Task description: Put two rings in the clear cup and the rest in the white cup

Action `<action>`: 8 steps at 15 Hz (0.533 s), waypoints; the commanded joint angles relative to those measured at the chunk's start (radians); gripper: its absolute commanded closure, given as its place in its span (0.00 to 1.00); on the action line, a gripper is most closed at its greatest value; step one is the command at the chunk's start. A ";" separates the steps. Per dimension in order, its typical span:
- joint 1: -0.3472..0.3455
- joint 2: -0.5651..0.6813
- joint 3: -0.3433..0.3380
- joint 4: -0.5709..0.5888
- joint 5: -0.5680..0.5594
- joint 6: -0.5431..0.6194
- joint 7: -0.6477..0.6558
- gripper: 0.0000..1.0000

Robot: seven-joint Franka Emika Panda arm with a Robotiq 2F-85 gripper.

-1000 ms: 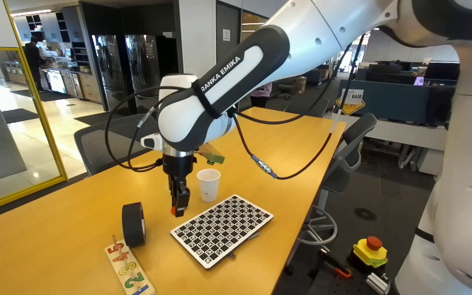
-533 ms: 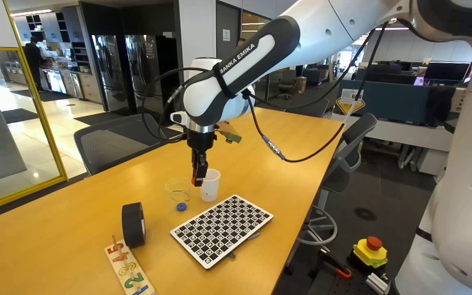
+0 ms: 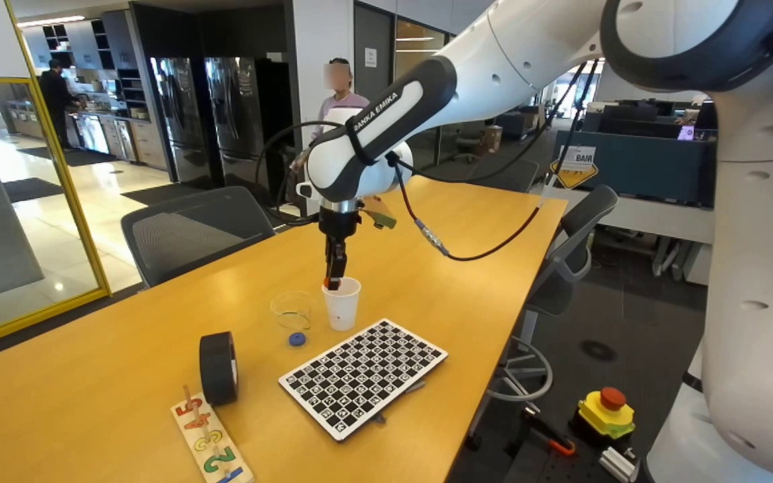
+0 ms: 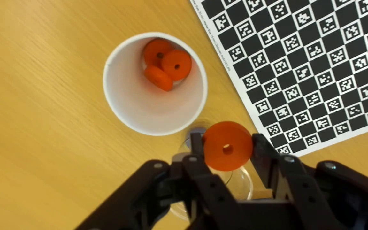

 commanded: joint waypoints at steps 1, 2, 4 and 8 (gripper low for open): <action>-0.021 0.112 0.003 0.135 -0.010 -0.021 -0.019 0.83; -0.026 0.134 0.005 0.158 -0.009 -0.026 -0.020 0.83; -0.036 0.167 0.006 0.194 -0.010 -0.037 -0.014 0.83; -0.045 0.187 0.004 0.219 -0.021 -0.032 0.003 0.83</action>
